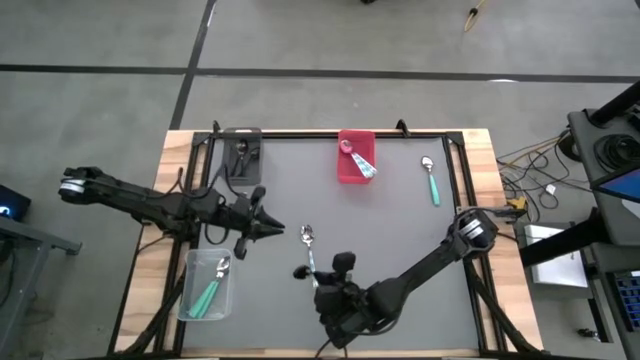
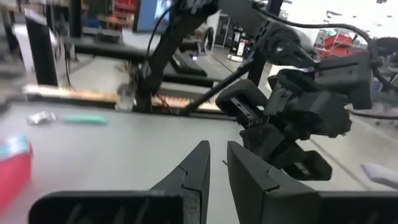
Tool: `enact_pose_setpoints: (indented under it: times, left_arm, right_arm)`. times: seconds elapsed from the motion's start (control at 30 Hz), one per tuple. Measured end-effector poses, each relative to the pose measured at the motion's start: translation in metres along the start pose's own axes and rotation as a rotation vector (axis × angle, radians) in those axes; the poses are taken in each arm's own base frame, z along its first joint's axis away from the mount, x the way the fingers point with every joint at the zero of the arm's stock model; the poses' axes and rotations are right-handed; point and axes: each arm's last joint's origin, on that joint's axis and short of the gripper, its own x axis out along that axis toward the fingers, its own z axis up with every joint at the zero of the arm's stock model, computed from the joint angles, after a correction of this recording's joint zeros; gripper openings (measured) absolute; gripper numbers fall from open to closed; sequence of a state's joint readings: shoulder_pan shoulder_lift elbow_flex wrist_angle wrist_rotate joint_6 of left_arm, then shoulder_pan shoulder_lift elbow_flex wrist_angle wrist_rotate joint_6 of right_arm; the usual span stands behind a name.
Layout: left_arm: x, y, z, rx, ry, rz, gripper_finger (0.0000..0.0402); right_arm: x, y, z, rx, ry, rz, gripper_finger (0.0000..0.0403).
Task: Sort silverware by color (type)
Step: Put the black spoon into the black bin
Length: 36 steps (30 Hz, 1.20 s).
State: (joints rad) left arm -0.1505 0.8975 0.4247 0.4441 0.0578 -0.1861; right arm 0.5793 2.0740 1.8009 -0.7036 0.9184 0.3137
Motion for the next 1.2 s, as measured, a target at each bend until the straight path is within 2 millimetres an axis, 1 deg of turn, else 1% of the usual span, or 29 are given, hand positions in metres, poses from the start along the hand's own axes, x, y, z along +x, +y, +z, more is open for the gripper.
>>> enact_pose_setpoints:
  times: [0.1,0.17,0.3,0.43,0.57,0.63,0.73,0.87,1.0,1.1,1.2]
  left_arm:
    - [0.002,-0.002,0.010,0.065,-0.029,-0.005,0.0037]
    - [0.002,-0.003,0.017,0.109,-0.044,-0.006,0.0037]
    - [0.004,-0.004,0.028,0.182,-0.040,0.020,0.0037]
    - [0.006,-0.002,0.034,0.211,-0.034,0.117,0.0037]
    - [0.009,-0.001,0.036,0.232,-0.034,0.155,0.0040]
    - [0.011,0.000,0.038,0.236,-0.035,0.162,0.0045]
    - [0.015,0.003,0.042,0.236,-0.036,0.200,0.0056]
    - [0.026,0.009,0.048,0.236,-0.033,0.293,0.0074]
    - [0.043,0.016,0.052,0.273,-0.002,0.324,0.0098]
    - [0.057,0.023,0.054,0.290,0.017,0.346,0.0119]
    - [0.069,0.030,0.053,0.305,0.043,0.385,0.0138]
  right_arm:
    - [-0.003,-0.008,-0.006,-0.040,-0.004,-0.057,0.0009]
    - [-0.009,-0.018,-0.009,-0.048,-0.018,-0.100,0.0009]
    - [-0.026,-0.051,-0.011,0.008,-0.057,-0.128,0.0009]
    - [-0.029,-0.080,-0.026,0.081,-0.108,-0.130,0.0009]
    - [-0.024,-0.109,-0.036,0.175,-0.239,-0.154,0.0009]
    - [-0.017,-0.121,-0.044,0.209,-0.303,-0.165,0.0009]
    - [-0.006,-0.137,-0.057,0.254,-0.416,-0.135,0.0009]
    - [0.006,-0.161,-0.065,0.337,-0.574,-0.145,0.0009]
    - [0.019,-0.174,-0.070,0.331,-0.611,-0.186,0.0009]
    - [0.021,-0.182,-0.067,0.345,-0.647,-0.189,0.0009]
    - [0.023,-0.184,-0.067,0.348,-0.668,-0.178,0.0009]
